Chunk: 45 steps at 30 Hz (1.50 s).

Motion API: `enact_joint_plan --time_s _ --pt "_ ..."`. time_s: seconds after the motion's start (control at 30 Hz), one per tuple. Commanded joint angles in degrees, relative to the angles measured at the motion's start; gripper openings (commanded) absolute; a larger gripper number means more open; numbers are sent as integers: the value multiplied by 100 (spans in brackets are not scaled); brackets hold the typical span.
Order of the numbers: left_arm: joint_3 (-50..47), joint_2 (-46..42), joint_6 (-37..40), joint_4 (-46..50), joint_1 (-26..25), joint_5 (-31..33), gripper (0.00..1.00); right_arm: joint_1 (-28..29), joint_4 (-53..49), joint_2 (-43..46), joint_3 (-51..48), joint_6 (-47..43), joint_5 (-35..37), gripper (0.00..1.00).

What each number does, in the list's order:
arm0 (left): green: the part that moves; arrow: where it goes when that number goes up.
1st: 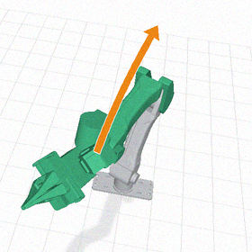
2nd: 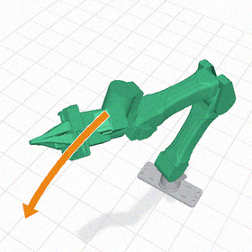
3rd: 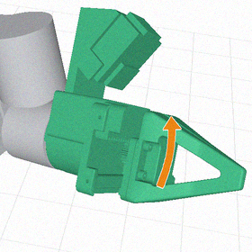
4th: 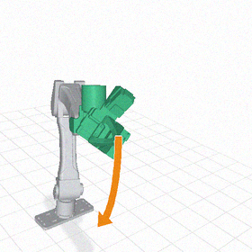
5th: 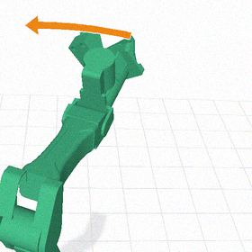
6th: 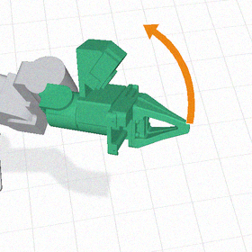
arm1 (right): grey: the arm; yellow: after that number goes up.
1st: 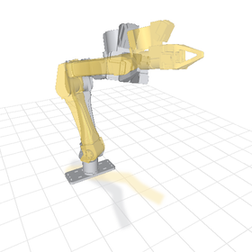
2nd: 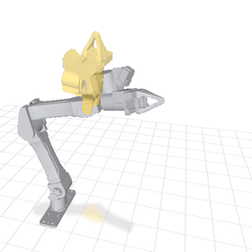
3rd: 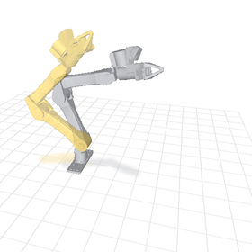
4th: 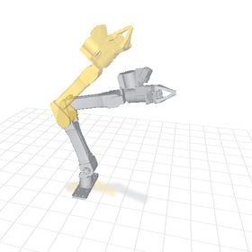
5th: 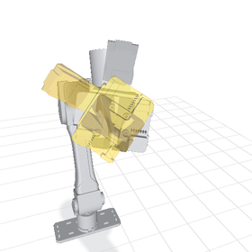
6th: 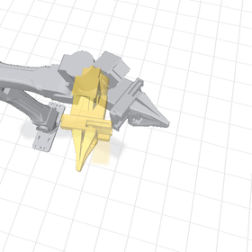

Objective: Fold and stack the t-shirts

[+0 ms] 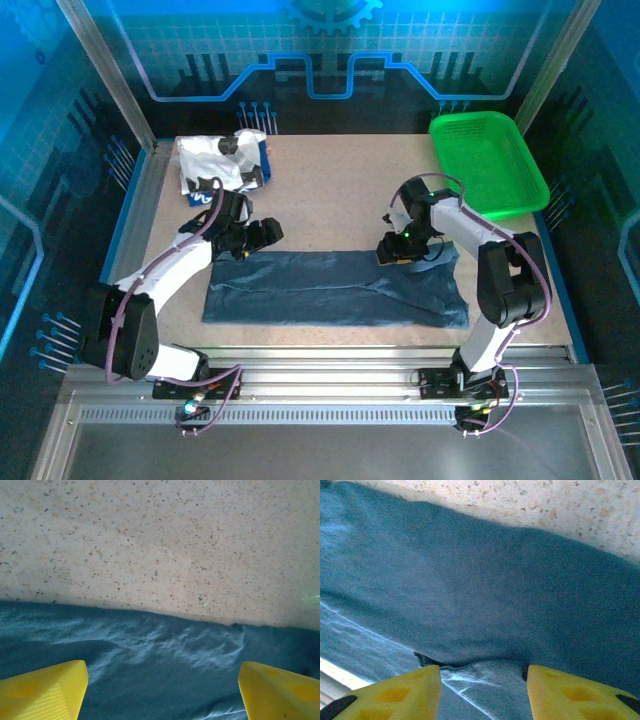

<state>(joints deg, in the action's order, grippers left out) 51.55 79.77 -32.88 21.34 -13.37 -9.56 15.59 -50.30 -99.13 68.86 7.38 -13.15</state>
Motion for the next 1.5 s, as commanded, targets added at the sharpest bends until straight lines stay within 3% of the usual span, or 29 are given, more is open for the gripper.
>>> enact_joint_plan --time_s 0.0,0.13,0.33,0.67,1.0,1.2,1.33,1.37,1.47 --pt "-91 -254 154 -56 -108 -52 80 45 -129 -91 -118 -105 415 49" --pt "10 -371 275 -18 -209 87 81 178 -107 -200 -100 -122 761 47" --pt "233 -448 370 157 -289 233 81 264 -42 -288 -214 -157 696 41" --pt "123 -697 425 366 -289 538 81 434 -140 73 -416 -111 355 0" --pt "39 -545 423 339 -292 605 80 908 -772 666 -644 -104 -974 0" --pt "86 -225 460 305 -333 534 80 1341 -1523 225 -542 15 -1582 2" --pt "256 30 536 414 -373 519 80 1389 -1811 427 -585 352 -1511 24" --pt "299 78 550 423 -390 498 80 1370 -1894 515 -601 413 -1540 33" --pt "397 195 603 419 -437 478 80 1253 -2192 754 -448 441 -1562 42"
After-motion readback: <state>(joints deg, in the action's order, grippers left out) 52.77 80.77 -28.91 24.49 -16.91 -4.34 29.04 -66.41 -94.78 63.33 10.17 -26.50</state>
